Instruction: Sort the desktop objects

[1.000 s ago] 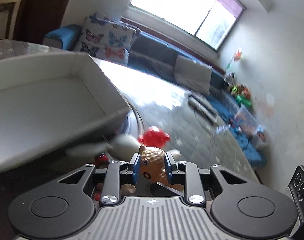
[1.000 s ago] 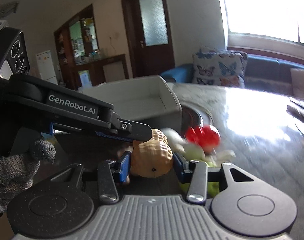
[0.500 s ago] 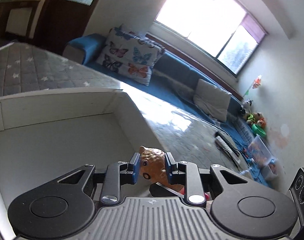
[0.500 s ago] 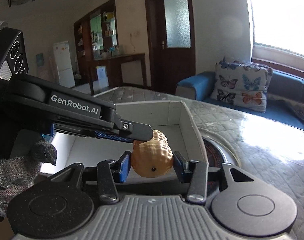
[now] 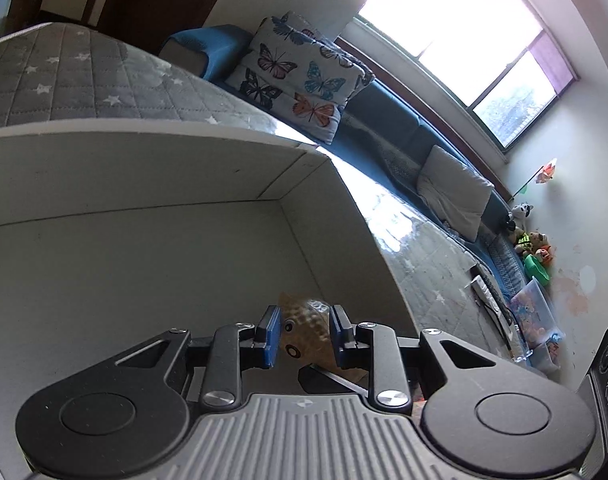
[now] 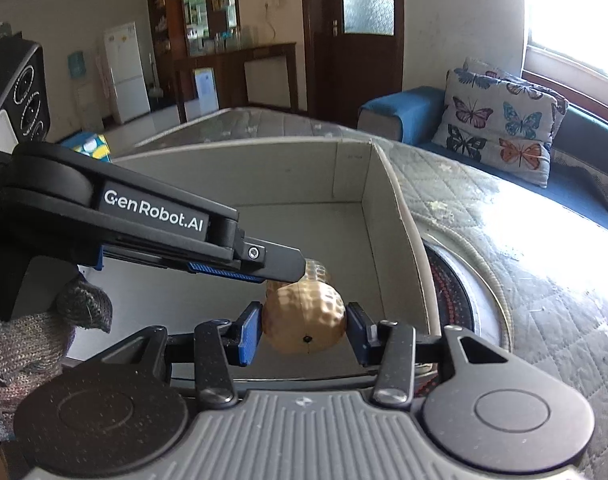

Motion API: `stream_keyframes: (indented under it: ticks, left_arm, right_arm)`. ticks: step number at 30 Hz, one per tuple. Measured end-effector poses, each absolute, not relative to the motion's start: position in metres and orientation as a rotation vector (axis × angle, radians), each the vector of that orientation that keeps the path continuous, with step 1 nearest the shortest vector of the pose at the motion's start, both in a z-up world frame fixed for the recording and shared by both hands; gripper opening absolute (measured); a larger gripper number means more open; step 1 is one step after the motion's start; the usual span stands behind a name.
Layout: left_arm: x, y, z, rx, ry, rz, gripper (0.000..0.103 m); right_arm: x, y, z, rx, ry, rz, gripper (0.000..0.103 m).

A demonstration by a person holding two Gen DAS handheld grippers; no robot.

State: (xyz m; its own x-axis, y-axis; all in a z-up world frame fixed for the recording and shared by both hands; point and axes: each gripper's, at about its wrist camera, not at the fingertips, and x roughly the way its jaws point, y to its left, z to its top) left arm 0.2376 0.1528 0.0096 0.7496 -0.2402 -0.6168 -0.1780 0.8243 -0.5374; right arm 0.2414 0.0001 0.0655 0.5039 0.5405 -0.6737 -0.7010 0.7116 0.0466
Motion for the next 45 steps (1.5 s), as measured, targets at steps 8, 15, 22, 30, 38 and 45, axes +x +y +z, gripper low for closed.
stream_keyframes:
  ticks: [8, 15, 22, 30, 38, 45]
  left_arm:
    - [0.24, 0.154, 0.005, -0.625, 0.756, -0.033, 0.028]
    - [0.242, 0.15, 0.006, -0.617, 0.759, -0.027, 0.028]
    - [0.239, 0.149, 0.006, -0.607, 0.756, -0.02, 0.028]
    - [0.228, 0.146, 0.014, -0.584, 0.737, -0.021, 0.028]
    - [0.206, 0.136, 0.03, -0.547, 0.7, -0.031, 0.028]
    - [0.177, 0.125, 0.043, -0.506, 0.66, -0.035, 0.03]
  right_arm:
    - [0.247, 0.009, 0.056, -0.277, 0.744, 0.741, 0.046]
    - [0.244, 0.007, 0.056, -0.275, 0.733, 0.738, 0.046]
    - [0.239, 0.002, 0.059, -0.259, 0.709, 0.733, 0.05]
    - [0.227, -0.009, 0.074, -0.227, 0.65, 0.736, 0.058]
    - [0.197, -0.024, 0.089, -0.229, 0.567, 0.73, 0.078]
    - [0.16, -0.043, 0.095, -0.209, 0.506, 0.725, 0.089]
